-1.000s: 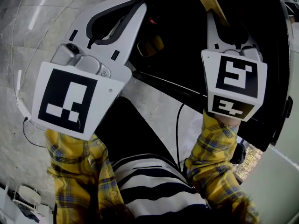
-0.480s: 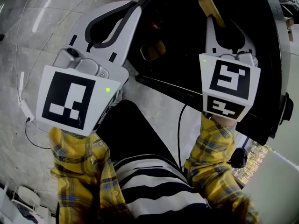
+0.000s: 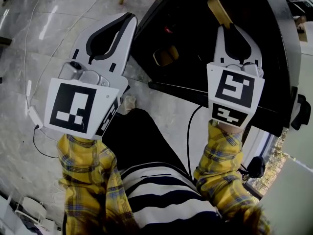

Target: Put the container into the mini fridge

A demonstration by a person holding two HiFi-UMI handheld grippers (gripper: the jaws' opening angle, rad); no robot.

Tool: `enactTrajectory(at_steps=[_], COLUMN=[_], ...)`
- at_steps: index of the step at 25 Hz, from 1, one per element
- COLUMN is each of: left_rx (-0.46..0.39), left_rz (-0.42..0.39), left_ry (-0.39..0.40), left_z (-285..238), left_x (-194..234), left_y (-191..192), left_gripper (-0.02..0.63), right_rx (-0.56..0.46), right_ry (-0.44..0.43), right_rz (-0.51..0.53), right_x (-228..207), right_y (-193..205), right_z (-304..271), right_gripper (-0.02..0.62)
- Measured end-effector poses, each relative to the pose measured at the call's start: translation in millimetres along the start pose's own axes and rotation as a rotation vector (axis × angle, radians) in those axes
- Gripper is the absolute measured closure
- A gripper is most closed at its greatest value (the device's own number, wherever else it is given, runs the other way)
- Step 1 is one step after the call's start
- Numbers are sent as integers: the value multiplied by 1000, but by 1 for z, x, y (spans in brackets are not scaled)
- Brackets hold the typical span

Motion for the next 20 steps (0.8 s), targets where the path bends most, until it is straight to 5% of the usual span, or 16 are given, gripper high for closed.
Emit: enactTrajectory(at_steps=[20], left_rx=[37], left_rz=[-37], left_ry=[-123], left_z=[96], left_x=[17], left_y=[-17], left_gripper=[588], right_rx=[-121], right_ry=[30], right_rz=[-131], right_x=[42], right_y=[-8], right_z=[78], right_gripper=[568])
Point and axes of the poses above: the fingertips, and each gripper's own axes: z backward along the fingers, x to its left, y out of its underside, the point moved 10 cm from there along z, backward along the fingers, and after that the axes turned 7 degrees about -y, right-handed, at the moved point
